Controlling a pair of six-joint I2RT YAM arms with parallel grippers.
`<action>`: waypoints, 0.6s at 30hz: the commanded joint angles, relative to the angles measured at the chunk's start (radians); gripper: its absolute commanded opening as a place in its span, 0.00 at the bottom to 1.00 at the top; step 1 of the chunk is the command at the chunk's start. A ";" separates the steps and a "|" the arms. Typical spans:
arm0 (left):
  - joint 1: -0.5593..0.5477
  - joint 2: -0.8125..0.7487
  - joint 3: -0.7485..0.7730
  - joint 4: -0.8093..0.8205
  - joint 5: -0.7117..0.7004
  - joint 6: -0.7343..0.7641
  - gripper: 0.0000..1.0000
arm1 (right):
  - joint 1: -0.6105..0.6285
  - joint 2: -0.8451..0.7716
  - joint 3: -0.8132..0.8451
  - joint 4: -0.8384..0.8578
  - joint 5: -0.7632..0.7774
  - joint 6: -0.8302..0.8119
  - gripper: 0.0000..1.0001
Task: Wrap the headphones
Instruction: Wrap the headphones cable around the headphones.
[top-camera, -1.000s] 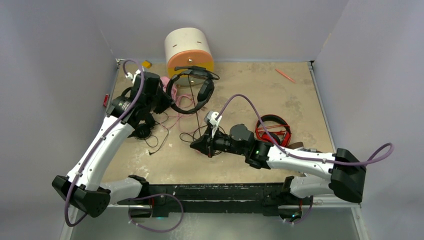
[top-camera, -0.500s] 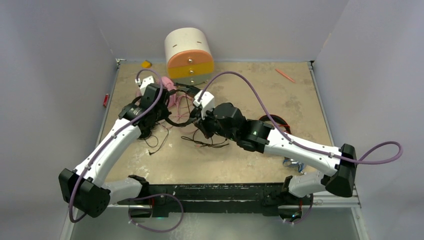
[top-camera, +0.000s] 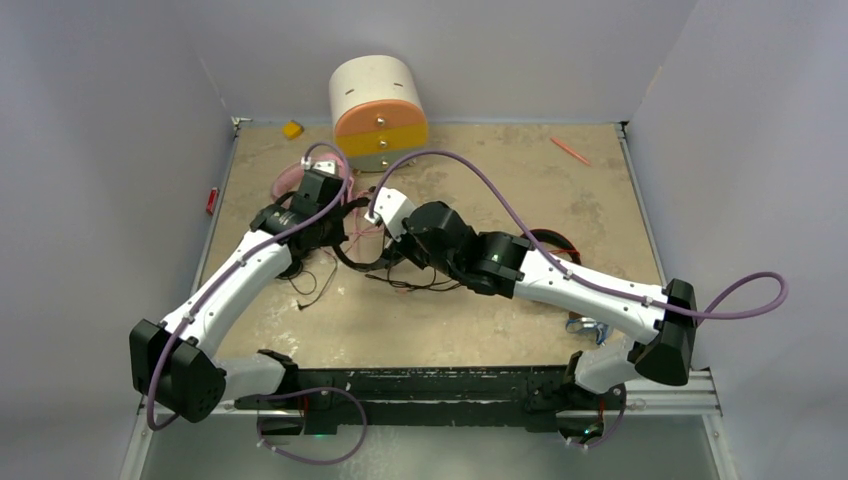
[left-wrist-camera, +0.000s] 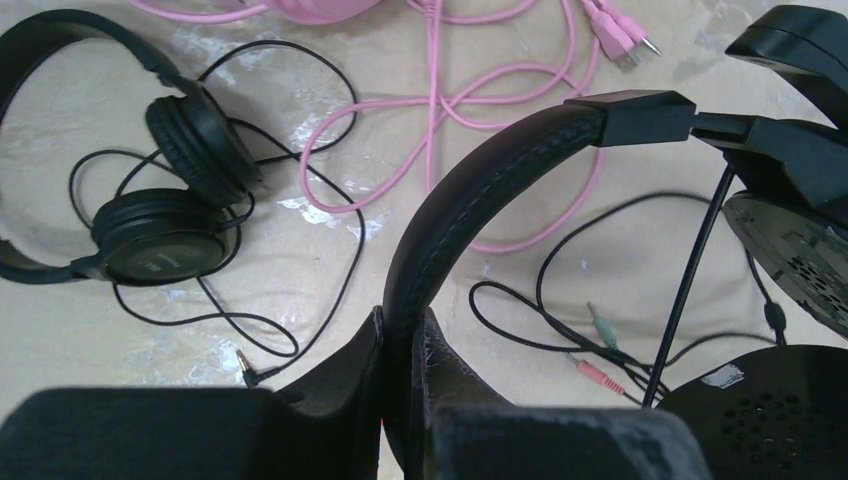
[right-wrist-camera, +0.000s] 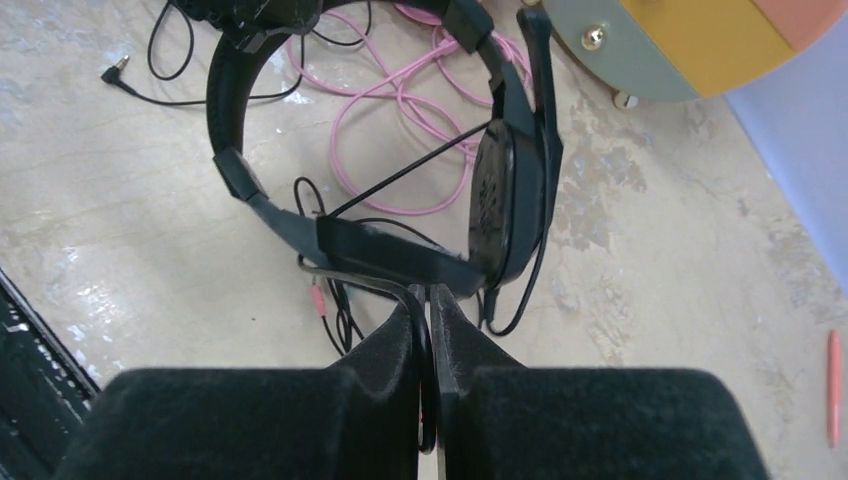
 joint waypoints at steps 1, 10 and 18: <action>0.001 -0.023 -0.021 0.058 0.141 0.122 0.00 | 0.005 -0.035 0.051 0.084 0.089 -0.078 0.08; 0.001 -0.004 -0.040 0.035 0.286 0.206 0.00 | -0.026 0.017 0.055 0.169 0.202 -0.106 0.23; -0.008 -0.002 -0.020 -0.010 0.399 0.233 0.00 | -0.194 0.078 0.144 0.012 0.099 0.011 0.20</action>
